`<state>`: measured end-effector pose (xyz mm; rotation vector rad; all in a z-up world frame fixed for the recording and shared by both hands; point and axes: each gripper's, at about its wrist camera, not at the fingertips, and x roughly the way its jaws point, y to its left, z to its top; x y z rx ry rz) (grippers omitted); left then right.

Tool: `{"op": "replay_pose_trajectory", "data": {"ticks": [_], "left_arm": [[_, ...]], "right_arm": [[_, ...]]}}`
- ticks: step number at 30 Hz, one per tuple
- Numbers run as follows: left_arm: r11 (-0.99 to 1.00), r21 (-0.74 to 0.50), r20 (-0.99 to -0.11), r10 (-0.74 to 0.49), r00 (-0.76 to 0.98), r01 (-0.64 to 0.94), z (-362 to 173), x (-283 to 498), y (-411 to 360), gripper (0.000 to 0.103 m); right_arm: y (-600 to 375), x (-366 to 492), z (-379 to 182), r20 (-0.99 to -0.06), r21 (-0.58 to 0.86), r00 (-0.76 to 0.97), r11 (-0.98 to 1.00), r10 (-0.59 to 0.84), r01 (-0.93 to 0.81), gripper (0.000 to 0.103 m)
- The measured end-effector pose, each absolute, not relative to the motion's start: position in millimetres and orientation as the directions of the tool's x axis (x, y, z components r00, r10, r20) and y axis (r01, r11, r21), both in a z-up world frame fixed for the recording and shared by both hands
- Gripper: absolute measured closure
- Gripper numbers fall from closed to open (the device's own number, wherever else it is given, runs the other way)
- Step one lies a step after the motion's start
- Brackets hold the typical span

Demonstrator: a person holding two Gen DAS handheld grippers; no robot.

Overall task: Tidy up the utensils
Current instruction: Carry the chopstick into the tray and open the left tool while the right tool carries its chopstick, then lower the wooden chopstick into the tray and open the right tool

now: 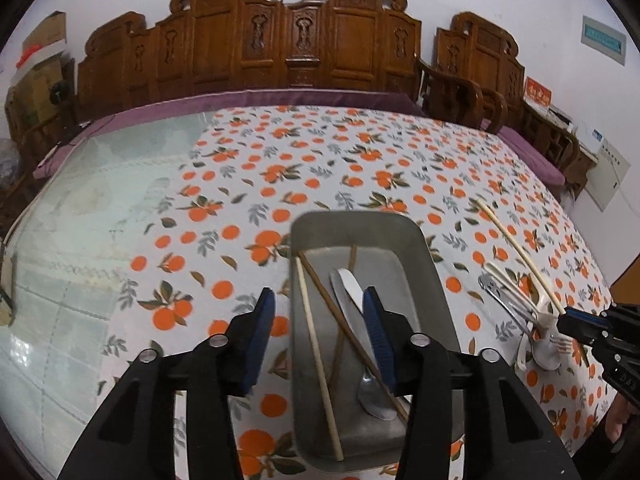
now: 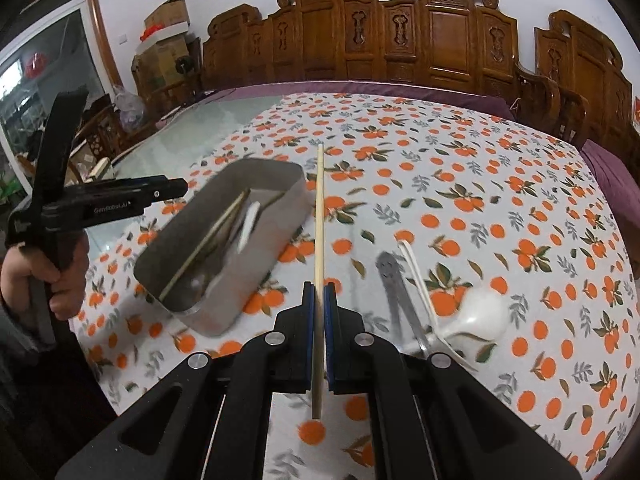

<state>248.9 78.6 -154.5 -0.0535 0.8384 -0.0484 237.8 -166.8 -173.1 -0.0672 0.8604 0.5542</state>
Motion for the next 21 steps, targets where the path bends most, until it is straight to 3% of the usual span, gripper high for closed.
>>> {"op": "replay_pose_trajectory", "data": {"ticks": [1,4,7,11,21], "left_arm": [[0.997,-0.069,-0.734,-0.061,0.677,0.015,-151,248,82,0.033],[0.998,-0.059,-0.717,-0.042,0.695,0.0,-145,247,91,0.029],[0.999,-0.045,-0.702,-0.02,0.712,-0.016,-140,245,98,0.017],[0.998,-0.054,-0.688,-0.015,0.725,-0.031,-134,243,111,0.012],[0.993,-0.09,-0.672,-0.001,0.74,-0.081,-125,244,137,0.012]], "right_arm": [[-161,238,-171,-0.733,0.164,0.519,0.855,0.44,-0.492,0.097],[-144,241,-169,-0.729,0.179,0.51,0.847,0.456,-0.5,0.097],[-127,242,-167,-0.728,0.189,0.498,0.836,0.472,-0.515,0.097],[-103,246,-169,-0.734,0.197,0.476,0.823,0.484,-0.533,0.097],[-59,265,-188,-0.775,0.227,0.415,0.822,0.477,-0.522,0.097]]}}
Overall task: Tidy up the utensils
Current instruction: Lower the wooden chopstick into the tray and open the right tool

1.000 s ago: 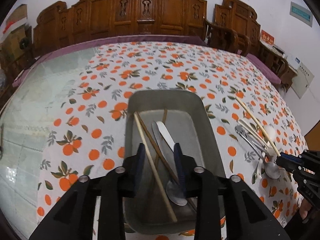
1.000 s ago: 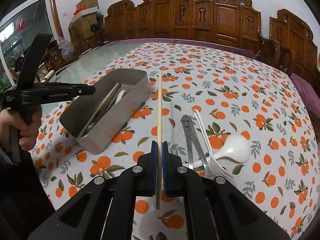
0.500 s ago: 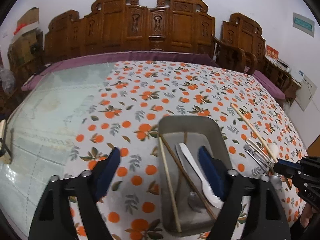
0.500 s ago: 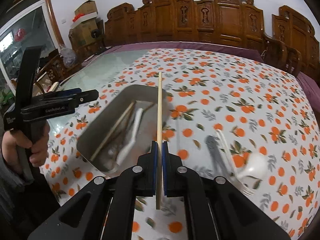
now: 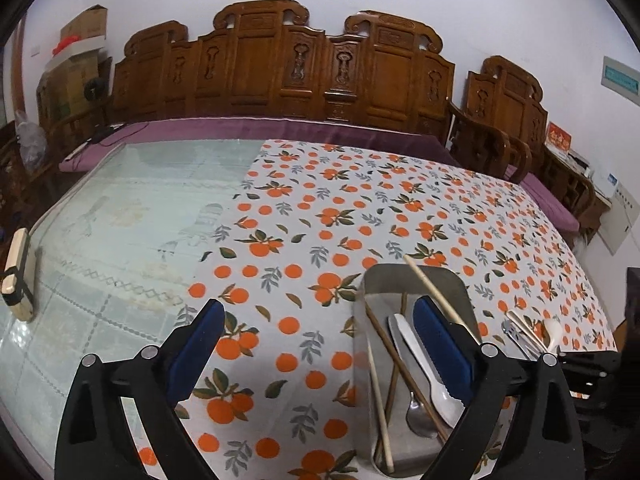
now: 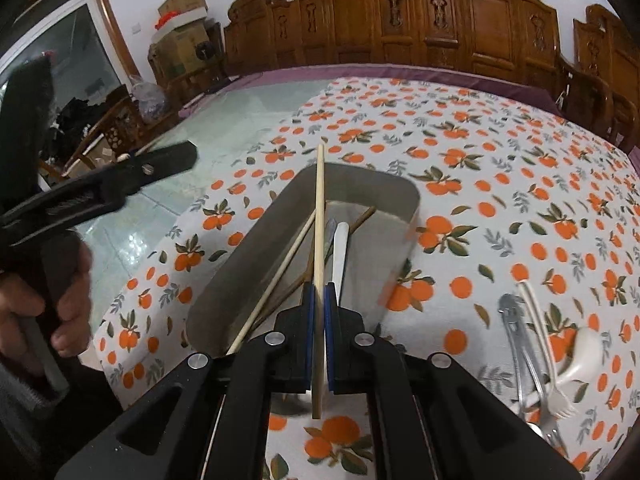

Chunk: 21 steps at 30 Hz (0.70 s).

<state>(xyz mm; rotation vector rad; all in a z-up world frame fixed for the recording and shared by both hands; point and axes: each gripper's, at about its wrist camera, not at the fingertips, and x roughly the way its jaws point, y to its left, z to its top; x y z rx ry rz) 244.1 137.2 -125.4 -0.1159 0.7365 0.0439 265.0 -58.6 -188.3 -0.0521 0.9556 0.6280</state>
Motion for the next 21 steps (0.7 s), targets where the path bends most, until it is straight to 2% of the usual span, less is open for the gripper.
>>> {"op": "replay_pose_trajectory", "data": {"ticks": [12,15,21], "left_arm": [[0.991,-0.088,-0.665,0.014,0.747,-0.097,-123,242,145,0.012],[0.993,-0.083,-0.669,0.011,0.743,-0.09,-124,243,142,0.012],[0.994,-0.078,-0.669,0.004,0.743,-0.076,-123,243,136,0.012]], "right_arm": [[-41,283,-220,-0.802,0.311,0.342,0.832,0.49,-0.46,0.097],[-39,283,-224,-0.799,0.327,0.328,0.821,0.505,-0.468,0.094],[-41,278,-220,-0.772,0.338,0.331,0.792,0.542,-0.508,0.093]]}}
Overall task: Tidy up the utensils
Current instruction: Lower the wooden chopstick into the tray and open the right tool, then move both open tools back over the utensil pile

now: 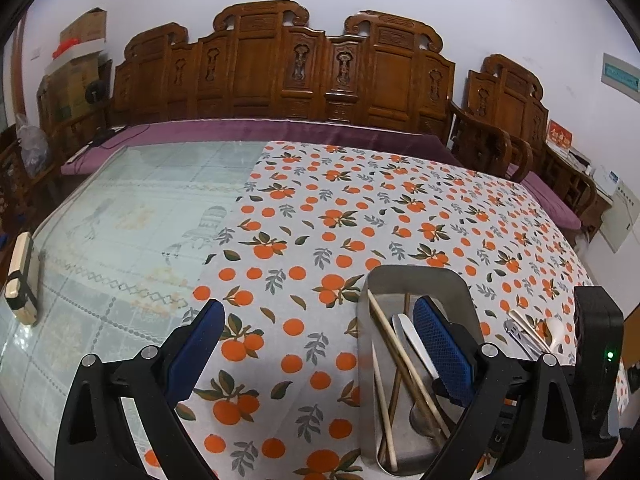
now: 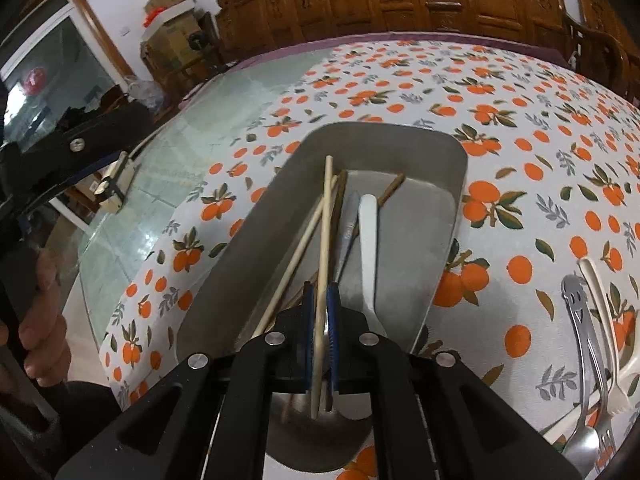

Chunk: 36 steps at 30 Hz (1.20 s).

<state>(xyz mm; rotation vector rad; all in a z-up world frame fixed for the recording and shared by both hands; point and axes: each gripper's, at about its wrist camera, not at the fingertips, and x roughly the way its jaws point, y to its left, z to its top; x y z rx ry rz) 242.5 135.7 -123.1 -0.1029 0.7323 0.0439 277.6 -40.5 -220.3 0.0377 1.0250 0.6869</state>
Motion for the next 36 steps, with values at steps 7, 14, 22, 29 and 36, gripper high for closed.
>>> {"op": "replay_pose_trajectory", "data": {"ticks": [7,14,22,29,36], "left_arm": [[0.995,-0.088,-0.664,-0.026,0.747,-0.043,-121,239,121,0.012],[0.996,-0.078,-0.664,-0.076,0.744,0.032,-121,235,84,0.012],[0.989,-0.071,-0.662,-0.145,0.735,0.131,-124,226,30,0.012],[0.978,-0.061,-0.67,-0.187,0.718,0.198,-134,220,-8,0.012],[0.97,-0.04,-0.692,-0.201,0.694,0.242,-146,216,-31,0.012]], "right_arm": [[-79,261,-184,-0.724,0.275,0.419,0.786,0.548,-0.553,0.093],[-164,248,-154,-0.701,0.152,0.549,0.848,0.455,-0.508,0.073],[-248,251,-167,-0.714,0.06,0.624,0.916,0.317,-0.396,0.073],[-276,255,-207,-0.75,0.099,0.586,0.928,0.307,-0.359,0.073],[-262,258,-228,-0.783,0.086,0.527,0.897,0.33,-0.434,0.073]]}}
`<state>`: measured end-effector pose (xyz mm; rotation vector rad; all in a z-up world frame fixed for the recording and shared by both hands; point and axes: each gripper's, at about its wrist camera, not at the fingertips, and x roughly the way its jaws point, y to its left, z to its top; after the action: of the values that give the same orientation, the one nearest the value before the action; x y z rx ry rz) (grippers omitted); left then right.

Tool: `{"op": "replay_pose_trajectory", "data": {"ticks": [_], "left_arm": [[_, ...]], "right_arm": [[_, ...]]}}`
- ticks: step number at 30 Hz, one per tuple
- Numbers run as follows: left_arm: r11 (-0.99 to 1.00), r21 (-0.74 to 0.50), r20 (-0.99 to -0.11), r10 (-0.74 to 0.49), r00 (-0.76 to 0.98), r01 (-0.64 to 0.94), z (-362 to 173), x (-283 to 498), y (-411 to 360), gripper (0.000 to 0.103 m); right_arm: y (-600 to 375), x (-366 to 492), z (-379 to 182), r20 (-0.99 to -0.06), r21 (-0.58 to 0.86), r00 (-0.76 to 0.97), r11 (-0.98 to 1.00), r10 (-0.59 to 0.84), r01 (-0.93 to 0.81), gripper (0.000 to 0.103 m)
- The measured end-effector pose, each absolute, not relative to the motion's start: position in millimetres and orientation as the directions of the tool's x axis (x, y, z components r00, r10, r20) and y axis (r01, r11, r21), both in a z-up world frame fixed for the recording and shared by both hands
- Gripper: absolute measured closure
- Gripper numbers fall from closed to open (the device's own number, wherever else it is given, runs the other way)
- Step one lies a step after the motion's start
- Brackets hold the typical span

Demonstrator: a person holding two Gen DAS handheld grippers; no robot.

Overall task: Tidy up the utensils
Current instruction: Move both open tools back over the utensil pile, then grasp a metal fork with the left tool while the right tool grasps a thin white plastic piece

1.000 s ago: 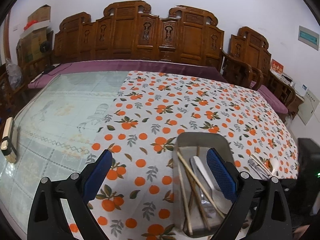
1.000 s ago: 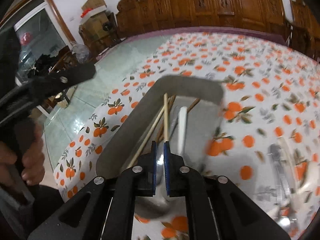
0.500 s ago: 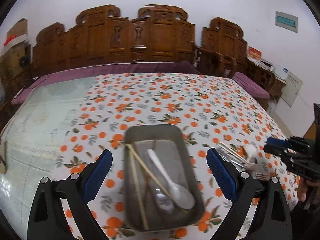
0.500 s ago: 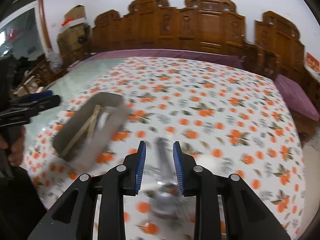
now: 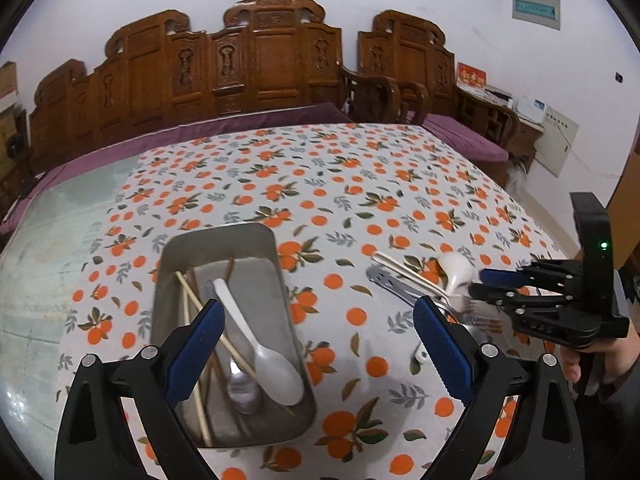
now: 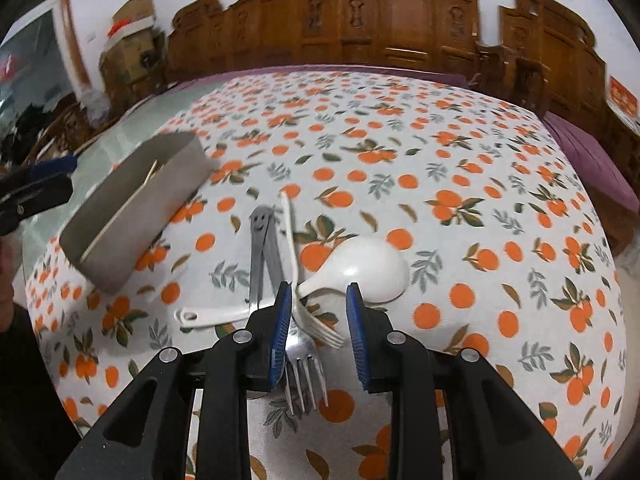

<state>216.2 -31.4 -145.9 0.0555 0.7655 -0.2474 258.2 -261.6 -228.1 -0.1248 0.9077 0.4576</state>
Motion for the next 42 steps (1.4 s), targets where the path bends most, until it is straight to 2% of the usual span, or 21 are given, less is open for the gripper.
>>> {"op": "replay_pose_trajectory", "data": {"ticks": [7,10,12,20,31,42], "left_arm": [[0.965,-0.019,-0.703,-0.2,0.682,0.263,-156,210,-47,0.012],[0.964,-0.007,-0.712,-0.192,0.676,0.266,-162,209,-52,0.012],[0.964,0.009,-0.718,-0.178,0.672,0.265,-166,208,-55,0.012],[0.966,0.045,-0.736,-0.14,0.662,0.255,-177,201,-66,0.012],[0.945,0.094,-0.771,-0.13,0.624,0.313,-189,188,-120,0.012],[0.905,0.183,-0.814,-0.08,0.576,0.384,-210,203,-185,0.012]], "right_arm": [[-252,262,-238,-0.809,0.065,0.485,0.872,0.331,-0.486,0.073],[-252,261,-238,-0.81,0.06,0.483,0.867,0.332,-0.495,0.087],[-255,260,-236,-0.804,0.078,0.479,0.86,0.353,-0.504,0.099],[-270,254,-213,-0.737,0.139,0.512,0.84,0.441,-0.524,0.1],[-309,265,-207,-0.737,0.088,0.583,0.903,0.343,-0.42,0.1],[-352,276,-209,-0.726,0.154,0.612,0.942,0.312,-0.297,0.1]]}}
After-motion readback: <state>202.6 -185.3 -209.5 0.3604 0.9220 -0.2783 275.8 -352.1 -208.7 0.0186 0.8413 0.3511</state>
